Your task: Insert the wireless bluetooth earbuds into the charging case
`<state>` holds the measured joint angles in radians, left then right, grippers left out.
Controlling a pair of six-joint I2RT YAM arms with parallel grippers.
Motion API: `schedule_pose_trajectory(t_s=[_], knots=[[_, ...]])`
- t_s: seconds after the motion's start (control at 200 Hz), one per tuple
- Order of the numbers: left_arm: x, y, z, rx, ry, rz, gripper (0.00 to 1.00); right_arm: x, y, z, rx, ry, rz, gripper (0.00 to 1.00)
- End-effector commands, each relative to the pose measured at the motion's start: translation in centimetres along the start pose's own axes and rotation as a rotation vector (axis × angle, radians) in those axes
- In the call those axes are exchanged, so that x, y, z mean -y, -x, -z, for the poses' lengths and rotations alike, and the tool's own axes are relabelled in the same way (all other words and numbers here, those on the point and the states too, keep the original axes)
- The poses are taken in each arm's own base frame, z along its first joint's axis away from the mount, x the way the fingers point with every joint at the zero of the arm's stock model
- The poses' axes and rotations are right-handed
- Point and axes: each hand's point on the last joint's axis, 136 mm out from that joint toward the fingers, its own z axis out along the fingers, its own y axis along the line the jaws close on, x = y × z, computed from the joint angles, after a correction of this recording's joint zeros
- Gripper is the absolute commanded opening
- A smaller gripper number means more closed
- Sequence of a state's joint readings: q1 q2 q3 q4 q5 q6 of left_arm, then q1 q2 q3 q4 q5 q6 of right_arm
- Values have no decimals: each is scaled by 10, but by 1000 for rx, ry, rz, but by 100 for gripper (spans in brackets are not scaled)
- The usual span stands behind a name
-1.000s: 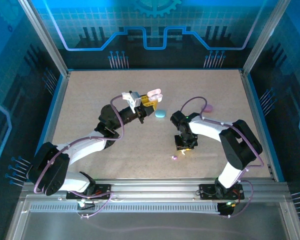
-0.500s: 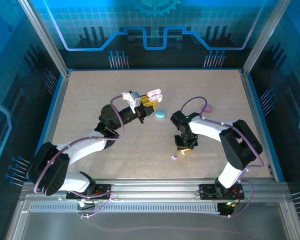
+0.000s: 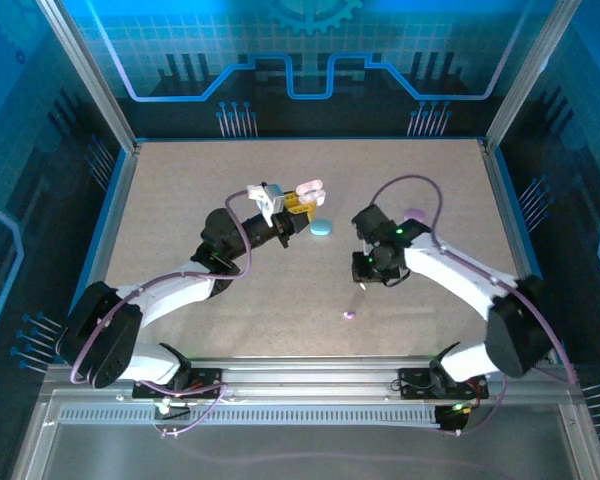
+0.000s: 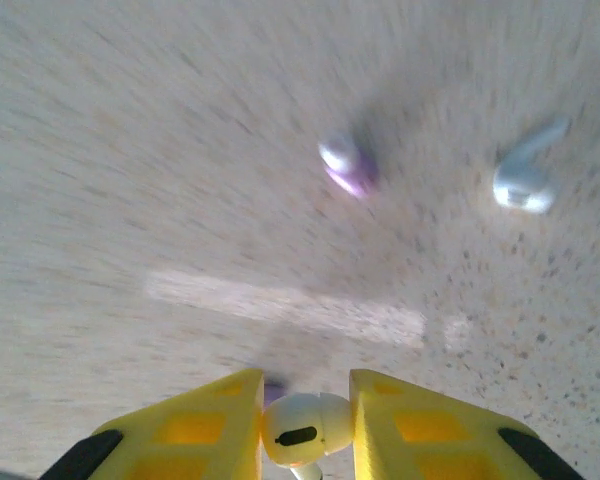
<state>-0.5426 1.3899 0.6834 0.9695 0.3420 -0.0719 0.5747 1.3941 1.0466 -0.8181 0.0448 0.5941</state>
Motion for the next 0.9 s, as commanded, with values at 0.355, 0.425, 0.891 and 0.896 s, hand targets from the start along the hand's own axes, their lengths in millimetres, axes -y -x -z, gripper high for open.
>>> schedule_pose_trajectory(t_s=[0.355, 0.425, 0.891, 0.896], knots=[[7, -6, -36, 48, 71, 43, 20, -80, 113, 193, 719, 464, 14, 29], [10, -6, -38, 57, 80, 36, 20, -89, 115, 199, 738, 499, 25, 29], [30, 0, -44, 106, 61, -49, 21, -104, 122, 191, 750, 518, 32, 30], [31, -1, -44, 106, 60, -50, 21, -104, 122, 191, 749, 518, 32, 30]])
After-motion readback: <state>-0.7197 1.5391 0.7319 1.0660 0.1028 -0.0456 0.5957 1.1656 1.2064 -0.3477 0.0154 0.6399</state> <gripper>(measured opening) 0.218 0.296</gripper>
